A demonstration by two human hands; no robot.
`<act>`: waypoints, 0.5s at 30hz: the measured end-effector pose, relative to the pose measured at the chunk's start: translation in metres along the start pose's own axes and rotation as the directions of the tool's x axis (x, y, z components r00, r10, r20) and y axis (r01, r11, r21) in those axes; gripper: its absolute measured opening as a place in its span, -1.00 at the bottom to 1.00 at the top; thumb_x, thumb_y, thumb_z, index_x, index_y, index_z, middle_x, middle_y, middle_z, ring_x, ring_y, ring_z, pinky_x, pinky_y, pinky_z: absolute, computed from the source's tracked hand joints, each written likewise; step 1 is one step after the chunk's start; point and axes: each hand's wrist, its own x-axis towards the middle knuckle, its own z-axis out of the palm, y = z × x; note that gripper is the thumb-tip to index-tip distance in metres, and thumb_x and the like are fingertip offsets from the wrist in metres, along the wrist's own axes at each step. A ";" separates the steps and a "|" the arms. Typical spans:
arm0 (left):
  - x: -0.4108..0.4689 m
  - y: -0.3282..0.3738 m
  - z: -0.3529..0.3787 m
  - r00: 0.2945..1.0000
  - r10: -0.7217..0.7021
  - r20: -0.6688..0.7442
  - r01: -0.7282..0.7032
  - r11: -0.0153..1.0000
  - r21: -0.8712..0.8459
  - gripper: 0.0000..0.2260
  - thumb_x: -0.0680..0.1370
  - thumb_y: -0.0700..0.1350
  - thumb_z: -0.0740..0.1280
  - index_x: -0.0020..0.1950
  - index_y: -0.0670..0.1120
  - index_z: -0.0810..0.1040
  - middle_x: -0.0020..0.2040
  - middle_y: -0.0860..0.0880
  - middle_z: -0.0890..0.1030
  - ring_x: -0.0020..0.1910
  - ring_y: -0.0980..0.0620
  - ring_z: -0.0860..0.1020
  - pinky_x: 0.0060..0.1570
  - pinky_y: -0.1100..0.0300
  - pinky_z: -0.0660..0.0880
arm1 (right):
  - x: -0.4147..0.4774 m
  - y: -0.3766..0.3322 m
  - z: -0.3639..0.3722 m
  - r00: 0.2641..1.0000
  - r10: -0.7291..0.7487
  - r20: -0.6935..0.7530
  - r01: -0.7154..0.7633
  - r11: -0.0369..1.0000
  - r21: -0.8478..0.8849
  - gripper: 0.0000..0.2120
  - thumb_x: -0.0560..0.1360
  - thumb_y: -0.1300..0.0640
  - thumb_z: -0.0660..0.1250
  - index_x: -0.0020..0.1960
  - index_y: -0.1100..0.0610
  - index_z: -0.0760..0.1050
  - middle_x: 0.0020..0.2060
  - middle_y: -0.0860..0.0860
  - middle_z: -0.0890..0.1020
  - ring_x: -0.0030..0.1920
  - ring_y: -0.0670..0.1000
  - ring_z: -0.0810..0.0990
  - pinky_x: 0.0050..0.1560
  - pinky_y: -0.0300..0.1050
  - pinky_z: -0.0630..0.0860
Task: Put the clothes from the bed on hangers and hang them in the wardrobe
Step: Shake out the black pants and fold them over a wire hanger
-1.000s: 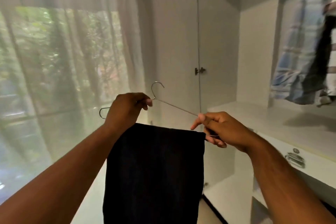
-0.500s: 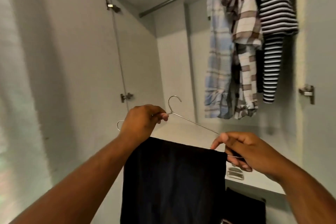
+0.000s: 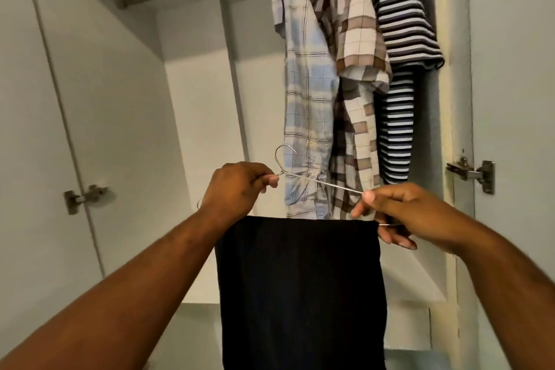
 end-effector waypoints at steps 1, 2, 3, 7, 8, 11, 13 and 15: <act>0.013 -0.010 0.002 1.000 0.001 -0.001 -0.001 1.000 0.008 -0.80 0.63 0.14 0.29 -0.01 0.14 0.69 -0.19 0.14 0.67 -0.15 0.12 0.60 -0.09 0.16 0.53 | 0.014 -0.003 0.000 1.000 0.004 -0.002 -0.004 1.000 -0.023 -0.65 0.63 -0.10 0.19 0.01 0.08 0.68 -0.40 0.21 0.61 -0.51 0.09 0.39 -0.43 -0.12 0.37; 0.025 -0.019 0.002 1.000 0.000 -0.006 0.000 1.000 0.012 -0.81 0.64 0.14 0.29 -0.01 0.15 0.68 -0.19 0.15 0.67 -0.15 0.12 0.60 -0.08 0.16 0.53 | 0.028 -0.007 0.002 1.000 -0.001 -0.012 0.001 0.999 -0.052 -0.66 0.64 -0.07 0.19 0.02 0.08 0.67 -0.41 0.21 0.61 -0.52 0.09 0.39 -0.46 -0.13 0.36; 0.039 -0.031 0.002 1.000 -0.002 -0.017 0.002 1.000 0.012 -0.81 0.64 0.13 0.29 -0.02 0.16 0.68 -0.19 0.16 0.66 -0.14 0.13 0.59 -0.09 0.16 0.53 | 0.046 -0.010 0.006 0.999 -0.020 -0.030 0.017 0.996 -0.090 -0.69 0.66 -0.06 0.19 0.04 0.06 0.66 -0.42 0.19 0.61 -0.52 0.09 0.40 -0.48 -0.15 0.35; 0.095 -0.085 -0.010 0.997 0.004 -0.076 -0.002 1.000 0.019 -0.80 0.65 0.13 0.29 -0.07 0.15 0.67 -0.22 0.17 0.64 -0.17 0.14 0.57 -0.10 0.15 0.52 | 0.116 -0.029 0.031 0.970 -0.178 -0.164 0.140 0.965 -0.220 -0.76 0.67 0.05 0.22 0.02 0.04 0.65 -0.53 0.09 0.42 -0.53 0.03 0.39 -0.51 -0.25 0.37; 0.110 -0.099 -0.017 0.995 0.012 -0.104 -0.010 1.000 0.018 -0.79 0.65 0.13 0.28 -0.08 0.15 0.67 -0.23 0.17 0.63 -0.18 0.15 0.57 -0.09 0.13 0.52 | 0.136 -0.036 0.038 0.959 -0.207 -0.191 0.165 0.962 -0.217 -0.76 0.67 0.07 0.22 -0.02 0.09 0.65 -0.54 0.06 0.37 -0.53 0.02 0.35 -0.50 -0.28 0.36; 0.157 -0.139 -0.036 0.984 0.032 -0.174 -0.027 0.999 0.032 -0.78 0.66 0.10 0.26 -0.10 0.14 0.64 -0.24 0.19 0.62 -0.17 0.15 0.56 -0.03 0.09 0.52 | 0.199 -0.059 0.057 0.924 -0.241 -0.296 0.180 0.959 -0.218 -0.72 0.67 0.08 0.24 -0.14 0.15 0.61 -0.59 -0.03 0.33 -0.58 -0.06 0.28 -0.51 -0.34 0.31; 0.189 -0.162 -0.049 0.979 0.039 -0.200 -0.034 0.999 0.030 -0.78 0.65 0.13 0.26 -0.08 0.12 0.64 -0.21 0.19 0.62 -0.12 0.09 0.58 0.01 0.08 0.51 | 0.239 -0.080 0.068 0.898 -0.253 -0.359 0.172 0.955 -0.242 -0.70 0.68 0.10 0.25 -0.18 0.16 0.59 -0.60 -0.06 0.32 -0.59 -0.10 0.28 -0.55 -0.35 0.28; 0.220 -0.187 -0.060 0.971 0.068 -0.229 -0.063 0.998 0.030 -0.79 0.64 0.14 0.27 0.03 0.10 0.66 -0.09 0.15 0.68 -0.02 0.02 0.61 0.09 0.03 0.53 | 0.278 -0.105 0.077 0.869 -0.284 -0.404 0.162 0.937 -0.311 -0.69 0.68 0.11 0.25 -0.20 0.17 0.59 -0.60 -0.08 0.35 -0.59 -0.10 0.31 -0.56 -0.37 0.29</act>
